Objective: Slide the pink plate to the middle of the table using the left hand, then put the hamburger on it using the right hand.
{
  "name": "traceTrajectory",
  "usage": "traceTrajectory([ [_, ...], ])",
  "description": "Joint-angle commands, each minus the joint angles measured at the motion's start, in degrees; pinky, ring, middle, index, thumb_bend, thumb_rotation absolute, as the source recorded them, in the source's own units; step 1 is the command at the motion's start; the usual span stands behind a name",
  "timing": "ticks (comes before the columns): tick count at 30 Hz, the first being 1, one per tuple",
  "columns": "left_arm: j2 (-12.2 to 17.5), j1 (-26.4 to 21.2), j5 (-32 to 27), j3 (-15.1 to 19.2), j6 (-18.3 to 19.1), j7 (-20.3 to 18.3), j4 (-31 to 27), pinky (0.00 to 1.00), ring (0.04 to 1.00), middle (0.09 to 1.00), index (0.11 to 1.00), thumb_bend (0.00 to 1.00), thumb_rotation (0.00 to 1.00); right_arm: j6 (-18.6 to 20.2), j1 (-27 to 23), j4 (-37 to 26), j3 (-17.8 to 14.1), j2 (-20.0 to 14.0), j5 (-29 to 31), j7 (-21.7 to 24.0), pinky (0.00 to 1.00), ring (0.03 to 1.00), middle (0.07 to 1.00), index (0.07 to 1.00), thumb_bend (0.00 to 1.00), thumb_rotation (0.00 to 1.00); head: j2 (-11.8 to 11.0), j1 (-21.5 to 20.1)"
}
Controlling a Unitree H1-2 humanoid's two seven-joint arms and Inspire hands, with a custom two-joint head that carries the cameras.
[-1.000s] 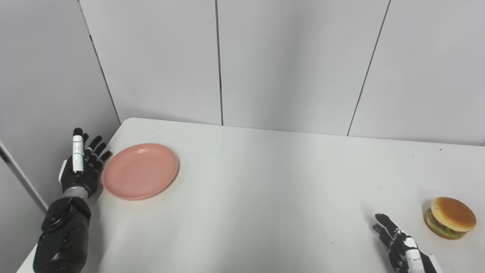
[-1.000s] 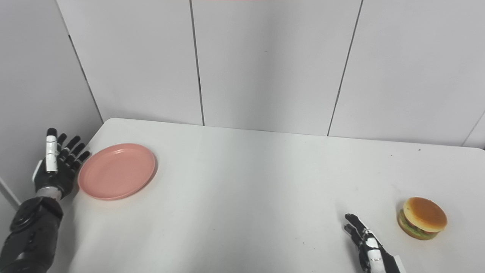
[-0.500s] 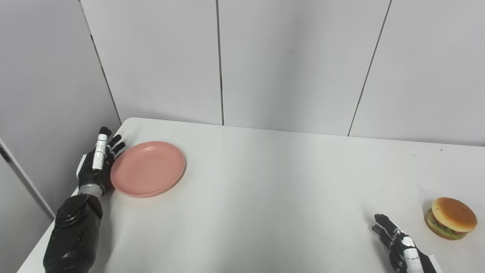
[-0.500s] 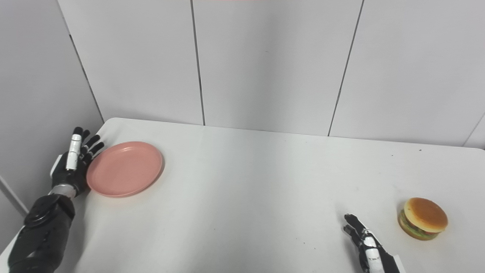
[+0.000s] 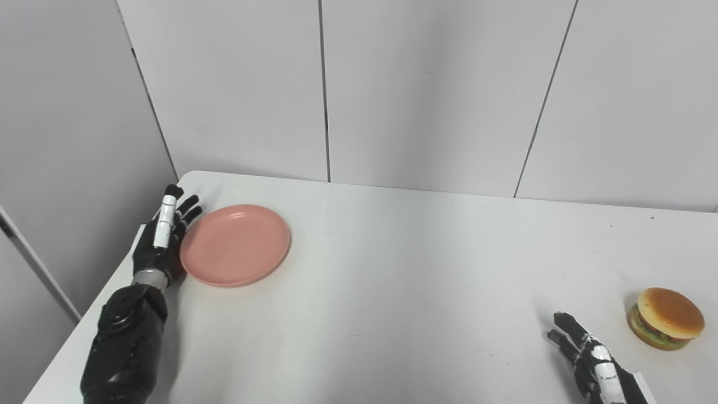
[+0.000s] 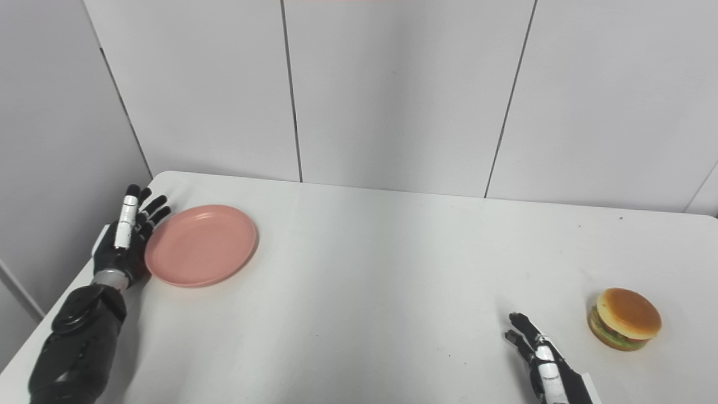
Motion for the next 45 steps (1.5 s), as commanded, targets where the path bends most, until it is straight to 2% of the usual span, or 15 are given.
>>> traceTrajectory([
  [1,0.38,-0.85,-0.22,-0.4,-0.03,-1.53,-2.32,0.81,0.903,0.897,0.944,0.94,0.8,1.73,0.2,-1.02,1.15,0.28,-0.09,0.8,0.97,0.891,0.92,0.85,0.76,0.96,-0.03,-0.36],
  [7,-1.7,-0.02,-0.38,-1.26,1.23,-2.1,-5.21,0.82,0.901,0.899,0.93,0.94,0.8,2.69,0.22,-1.59,1.68,0.45,0.01,0.74,0.98,0.896,0.927,0.857,0.79,0.94,0.13,-1.7],
  [15,-4.76,0.77,0.93,-5.02,2.69,-2.75,-8.3,0.86,0.906,0.889,0.919,0.91,0.81,3.01,0.35,-2.29,2.63,0.79,-0.78,0.29,0.97,0.881,0.917,0.857,0.81,0.93,-0.1,-2.78],
  [20,-6.85,0.61,2.34,-7.55,3.36,-2.59,-9.08,0.84,0.901,0.89,0.922,0.91,0.81,3.14,0.39,-2.48,3.06,0.85,-1.06,0.27,0.97,0.884,0.919,0.863,0.8,0.94,0.03,-3.41],
  [22,-7.44,0.52,2.73,-8.22,3.56,-2.37,-9.2,0.86,0.905,0.888,0.925,0.9,0.81,3.29,0.43,-2.61,3.17,0.91,-1.05,0.23,0.97,0.881,0.916,0.86,0.8,0.94,0.09,-3.86],
  [25,-8.45,0.29,2.4,-8.48,4.61,-2.32,-9.3,0.9,0.911,0.894,0.931,0.9,0.82,3.45,0.38,-2.57,3.37,0.96,-0.85,0.36,0.97,0.881,0.915,0.856,0.81,0.93,0.16,-4.96],
  [32,-11.22,0.06,1.54,-8.07,7.79,-1.61,-10.85,0.89,0.909,0.887,0.928,0.88,0.83,4.1,0.26,-2.88,4.27,1.39,-2.08,-0.11,0.97,0.876,0.913,0.85,0.81,0.92,0.46,-7.8],
  [40,-13.96,1.45,2.15,-9.16,9.54,-1.75,-13.19,0.92,0.914,0.882,0.911,0.88,0.83,4.44,0.18,-3.26,6.18,3.0,-4.98,-0.94,0.97,0.877,0.913,0.858,0.78,0.93,0.51,-11.94],
  [44,-15.33,2.9,2.36,-10.0,9.69,-1.83,-14.48,0.86,0.906,0.887,0.928,0.87,0.83,4.78,-0.05,-3.17,7.08,3.92,-6.06,-1.47,0.97,0.882,0.921,0.861,0.77,0.93,0.4,-14.08],
  [45,-15.65,3.26,2.41,-10.2,9.62,-1.88,-14.69,0.87,0.907,0.888,0.931,0.87,0.83,4.91,-0.05,-3.24,7.37,4.16,-6.44,-1.61,0.98,0.883,0.922,0.86,0.77,0.93,0.35,-14.71],
])
